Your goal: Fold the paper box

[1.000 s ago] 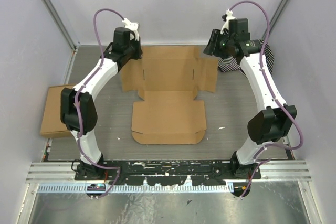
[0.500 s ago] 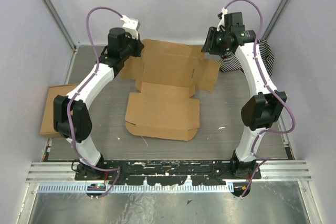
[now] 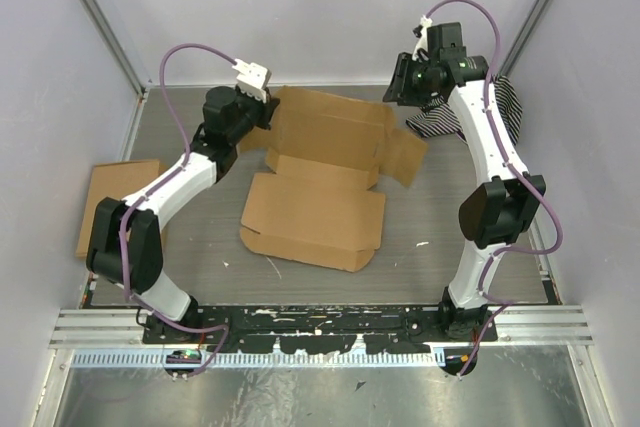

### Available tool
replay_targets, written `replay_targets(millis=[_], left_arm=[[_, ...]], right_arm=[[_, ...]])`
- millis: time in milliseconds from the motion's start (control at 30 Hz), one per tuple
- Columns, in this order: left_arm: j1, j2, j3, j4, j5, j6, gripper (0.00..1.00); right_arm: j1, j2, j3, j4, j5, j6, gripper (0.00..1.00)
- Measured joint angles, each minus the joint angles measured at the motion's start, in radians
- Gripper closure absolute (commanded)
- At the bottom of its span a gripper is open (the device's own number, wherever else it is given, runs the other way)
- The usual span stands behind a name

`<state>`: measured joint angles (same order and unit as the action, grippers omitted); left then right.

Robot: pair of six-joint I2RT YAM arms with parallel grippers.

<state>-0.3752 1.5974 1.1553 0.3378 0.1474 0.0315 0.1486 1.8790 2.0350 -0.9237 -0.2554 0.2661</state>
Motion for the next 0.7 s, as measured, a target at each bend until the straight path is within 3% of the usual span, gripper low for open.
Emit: replay_targets(millis=[300, 500, 700], left_arm=[[-0.007, -0.008, -0.016, 0.085, 0.0, 0.027, 1.0], [-0.008, -0.008, -0.019, 0.098, 0.001, 0.04, 1.0], [-0.01, -0.008, -0.051, 0.146, 0.015, 0.053, 1.0]], right_arm=[[0.0, -0.001, -0.069, -0.016, -0.027, -0.008, 0.61], [0.0, -0.001, -0.129, -0.04, -0.027, -0.023, 0.75], [0.0, -0.001, -0.123, -0.052, -0.023, -0.029, 0.65]])
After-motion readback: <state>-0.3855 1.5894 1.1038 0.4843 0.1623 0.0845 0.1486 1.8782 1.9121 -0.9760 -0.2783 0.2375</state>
